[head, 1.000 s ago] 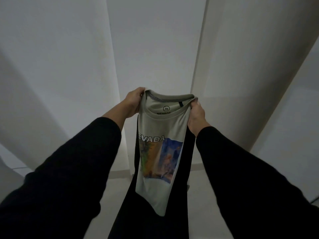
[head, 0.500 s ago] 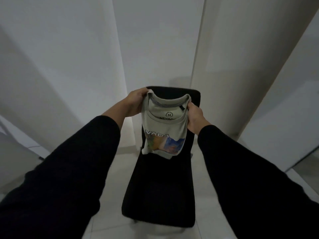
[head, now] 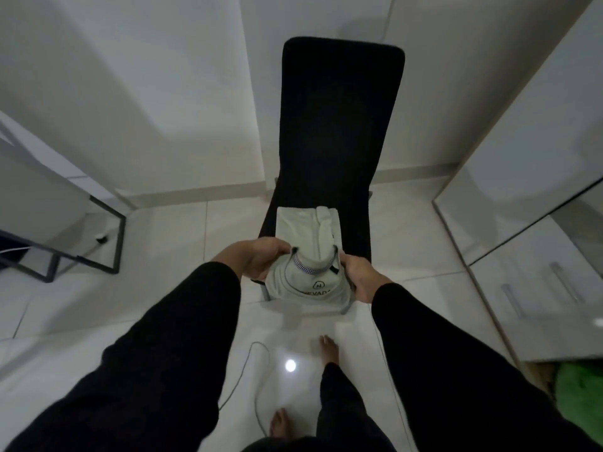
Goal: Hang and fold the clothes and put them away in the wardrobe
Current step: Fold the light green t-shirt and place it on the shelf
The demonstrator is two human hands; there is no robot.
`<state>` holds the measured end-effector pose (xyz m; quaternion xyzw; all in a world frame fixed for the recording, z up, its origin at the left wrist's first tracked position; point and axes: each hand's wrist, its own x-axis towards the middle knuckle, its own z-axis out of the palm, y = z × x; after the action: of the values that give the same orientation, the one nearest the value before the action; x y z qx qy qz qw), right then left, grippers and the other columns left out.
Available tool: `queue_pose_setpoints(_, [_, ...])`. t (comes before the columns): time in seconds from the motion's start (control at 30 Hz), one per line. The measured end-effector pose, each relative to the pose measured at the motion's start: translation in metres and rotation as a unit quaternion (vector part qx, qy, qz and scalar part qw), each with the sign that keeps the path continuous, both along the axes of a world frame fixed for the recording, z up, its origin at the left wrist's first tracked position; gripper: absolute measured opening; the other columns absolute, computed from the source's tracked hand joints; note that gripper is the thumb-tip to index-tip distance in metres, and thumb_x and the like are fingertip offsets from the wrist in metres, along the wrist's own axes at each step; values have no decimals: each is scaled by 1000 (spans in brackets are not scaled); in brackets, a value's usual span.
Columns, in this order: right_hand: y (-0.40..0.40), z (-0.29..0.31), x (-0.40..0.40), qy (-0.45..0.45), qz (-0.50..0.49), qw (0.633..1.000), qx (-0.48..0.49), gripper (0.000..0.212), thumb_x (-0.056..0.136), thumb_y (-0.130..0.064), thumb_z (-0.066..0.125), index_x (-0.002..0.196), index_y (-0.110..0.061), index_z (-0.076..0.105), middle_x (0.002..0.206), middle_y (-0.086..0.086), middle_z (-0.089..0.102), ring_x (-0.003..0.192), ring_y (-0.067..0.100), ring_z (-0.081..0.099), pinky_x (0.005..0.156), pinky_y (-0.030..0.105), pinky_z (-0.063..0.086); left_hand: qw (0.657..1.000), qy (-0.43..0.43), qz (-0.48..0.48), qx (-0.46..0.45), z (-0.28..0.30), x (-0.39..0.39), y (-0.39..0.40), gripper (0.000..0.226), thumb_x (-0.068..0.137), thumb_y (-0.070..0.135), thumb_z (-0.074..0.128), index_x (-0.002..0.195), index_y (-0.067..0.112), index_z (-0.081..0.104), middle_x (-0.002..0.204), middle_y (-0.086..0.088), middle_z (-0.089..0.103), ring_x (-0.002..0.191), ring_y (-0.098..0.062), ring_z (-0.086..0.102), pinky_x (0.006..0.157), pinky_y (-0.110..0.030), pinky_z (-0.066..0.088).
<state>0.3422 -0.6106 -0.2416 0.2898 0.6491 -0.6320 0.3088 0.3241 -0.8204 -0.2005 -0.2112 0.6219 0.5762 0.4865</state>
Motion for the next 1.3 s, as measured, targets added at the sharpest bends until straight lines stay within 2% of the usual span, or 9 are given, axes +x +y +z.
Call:
queue_pose_setpoints(0.13, [4,-4,-17,8,-28,1000,8,48,98,-42,42,127,-6,53,115,15,62,109,33,58,102,49,44,994,69,82,-17,-7,-9,10,26,96,18,43,111,0,54,84,-11,63,61,-19,64,48,-24,51])
queue_pose_setpoints(0.33, [3,-13,-86,50,-25,997,54,40,99,-39,38,122,-11,55,110,11,61,108,30,57,104,46,41,979,94,179,-26,-27,-70,11,36,95,25,50,120,1,56,100,-13,65,81,-23,64,73,-34,54])
queue_pose_setpoints(0.47, [-1,-28,-155,85,-6,991,106,43,101,-33,32,132,-5,46,126,17,56,113,31,54,103,42,42,963,150,217,-52,-40,-126,17,23,97,24,44,105,10,61,100,-10,62,85,-20,59,76,-33,50])
queue_pose_setpoints(0.6, [-4,-48,-214,78,-11,989,128,54,100,-25,41,148,-26,16,133,12,47,112,23,50,96,35,39,945,203,234,-110,-61,-180,18,47,100,22,41,145,25,26,121,-3,46,105,-16,45,83,-32,40])
queue_pose_setpoints(0.67, [-5,-67,-235,83,7,987,140,64,98,-19,46,151,-26,10,137,11,45,110,20,49,92,30,37,945,216,201,-143,-85,-198,16,58,100,23,43,150,22,13,135,-5,43,115,-17,45,87,-28,35])
queue_pose_setpoints(0.8, [-3,-123,-249,69,44,983,167,63,95,-15,51,149,-19,18,135,11,49,114,23,52,85,24,40,938,164,105,-286,-156,-203,12,56,95,26,52,145,14,31,144,-11,43,126,-29,46,95,-28,38])
queue_pose_setpoints(0.93, [1,-175,-242,7,83,981,177,58,87,-22,62,138,-17,35,128,11,54,111,26,57,93,38,50,927,91,-28,-363,-225,-185,17,45,93,25,52,135,12,44,140,-9,47,127,-29,47,101,-30,37])
queue_pose_setpoints(1.17, [10,-220,-255,72,77,971,214,69,86,-21,62,144,-38,29,133,8,44,110,23,53,94,34,48,898,140,134,-395,-265,-207,27,47,92,39,55,130,12,49,127,-9,59,117,-25,56,84,-22,38])
queue_pose_setpoints(1.3, [4,-224,-271,122,189,925,306,40,90,-34,61,127,-19,57,121,10,57,108,22,58,88,24,47,898,170,128,-384,-268,-226,30,48,90,41,57,125,8,54,121,-11,61,114,-26,57,91,-29,42])
